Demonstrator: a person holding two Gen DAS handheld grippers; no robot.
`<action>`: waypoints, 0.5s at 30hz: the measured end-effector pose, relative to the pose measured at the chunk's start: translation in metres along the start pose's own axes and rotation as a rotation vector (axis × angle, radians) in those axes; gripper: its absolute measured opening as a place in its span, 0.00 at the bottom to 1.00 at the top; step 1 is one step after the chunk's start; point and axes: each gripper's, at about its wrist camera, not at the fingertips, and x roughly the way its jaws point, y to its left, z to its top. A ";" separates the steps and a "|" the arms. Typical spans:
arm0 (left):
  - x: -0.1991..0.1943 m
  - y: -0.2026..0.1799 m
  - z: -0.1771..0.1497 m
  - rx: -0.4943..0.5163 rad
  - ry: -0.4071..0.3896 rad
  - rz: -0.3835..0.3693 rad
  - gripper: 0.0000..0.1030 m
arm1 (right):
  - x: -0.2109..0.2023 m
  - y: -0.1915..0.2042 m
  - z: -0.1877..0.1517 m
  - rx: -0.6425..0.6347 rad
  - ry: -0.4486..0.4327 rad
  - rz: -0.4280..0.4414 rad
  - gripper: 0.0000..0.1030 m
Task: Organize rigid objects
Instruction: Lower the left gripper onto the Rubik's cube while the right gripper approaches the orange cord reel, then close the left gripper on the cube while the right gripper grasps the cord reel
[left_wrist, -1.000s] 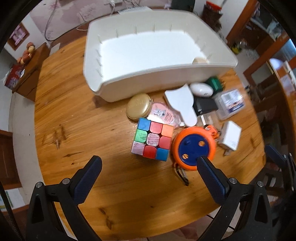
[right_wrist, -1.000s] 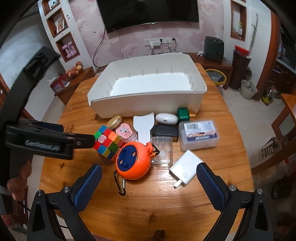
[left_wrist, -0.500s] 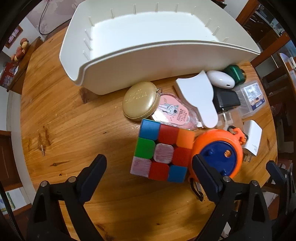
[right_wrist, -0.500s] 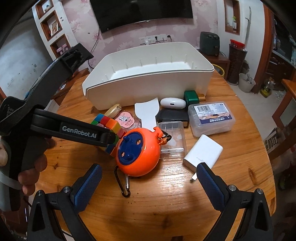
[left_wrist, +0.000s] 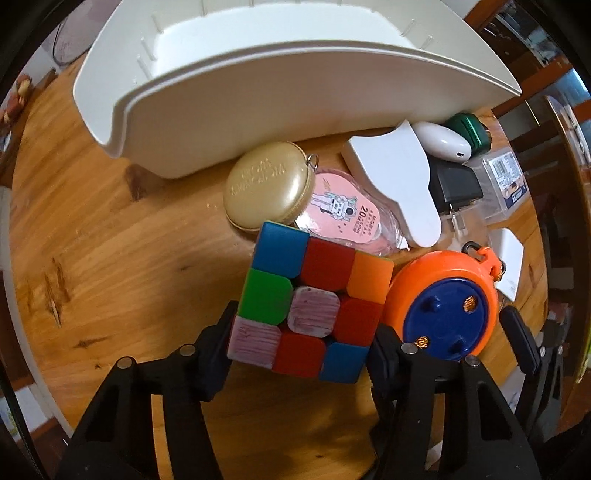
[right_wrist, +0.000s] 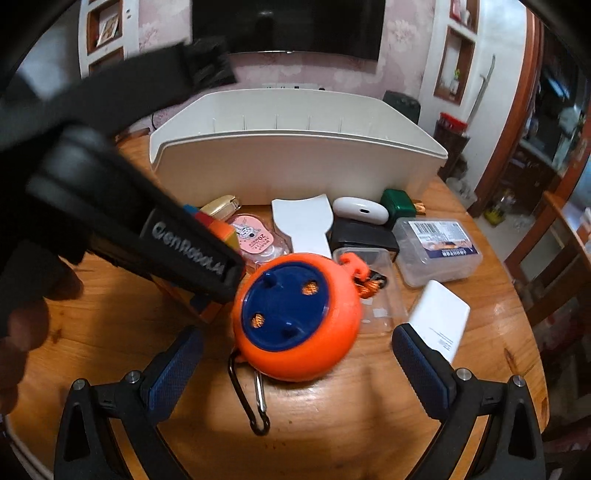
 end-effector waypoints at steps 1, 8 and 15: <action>0.000 0.003 -0.001 0.010 -0.006 0.010 0.62 | 0.003 0.005 0.000 -0.007 -0.009 -0.025 0.99; -0.018 0.032 -0.008 -0.037 -0.021 0.026 0.61 | 0.024 0.018 0.001 0.009 -0.009 -0.135 0.99; -0.038 0.072 -0.021 -0.067 -0.037 0.011 0.61 | 0.041 0.022 0.008 0.051 0.033 -0.208 0.95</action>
